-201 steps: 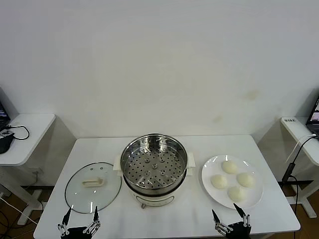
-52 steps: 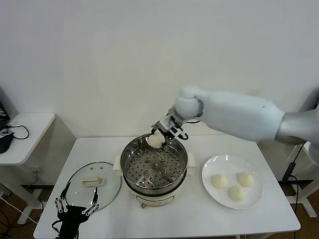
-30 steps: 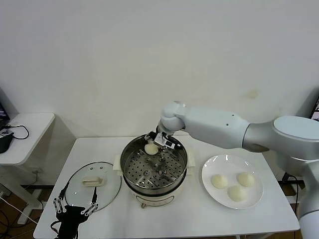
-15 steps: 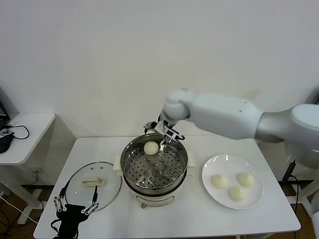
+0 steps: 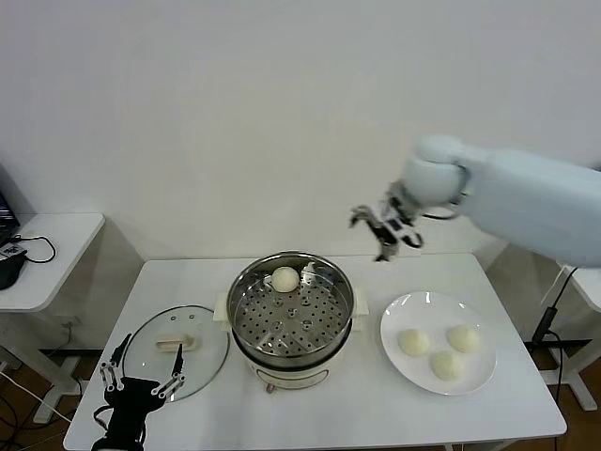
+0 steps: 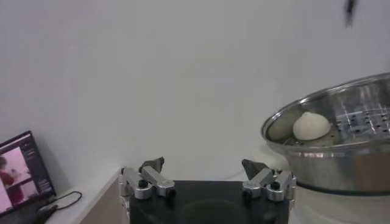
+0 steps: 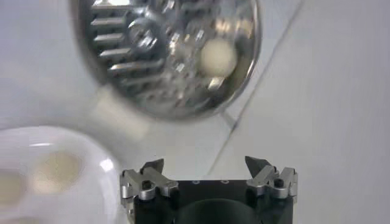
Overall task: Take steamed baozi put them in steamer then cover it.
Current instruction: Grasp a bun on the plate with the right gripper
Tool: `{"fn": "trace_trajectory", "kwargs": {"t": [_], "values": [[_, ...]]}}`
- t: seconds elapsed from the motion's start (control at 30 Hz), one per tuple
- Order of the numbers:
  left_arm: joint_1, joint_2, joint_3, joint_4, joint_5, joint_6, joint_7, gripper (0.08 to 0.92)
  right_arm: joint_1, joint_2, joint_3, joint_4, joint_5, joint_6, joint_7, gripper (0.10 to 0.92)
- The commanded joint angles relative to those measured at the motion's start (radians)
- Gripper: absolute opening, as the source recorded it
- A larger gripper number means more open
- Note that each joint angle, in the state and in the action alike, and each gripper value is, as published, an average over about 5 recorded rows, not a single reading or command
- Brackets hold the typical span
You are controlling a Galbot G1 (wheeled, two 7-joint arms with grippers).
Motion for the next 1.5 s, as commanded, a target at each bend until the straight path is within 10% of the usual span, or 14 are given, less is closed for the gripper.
{"fn": "trace_trajectory", "kwargs": {"t": [0.03, 0.47, 1.5], "values": [[-0.008, 0.014, -0.009, 0.01, -0.016, 0.002, 0.001, 0.823, -0.077, -0.364, -0.005, 0.184, -0.007, -0.13, -0.019, 0.823], [-0.008, 0.0, -0.01, 0.04, -0.007, 0.002, 0.001, 0.823, -0.8, -0.346, 0.511, 0.059, -0.197, -0.087, 0.02, 0.823], [-0.008, -0.012, -0.033, 0.064, 0.004, 0.004, 0.006, 0.823, -0.852, 0.005, 0.53, -0.248, -0.228, -0.066, 0.068, 0.823]]}}
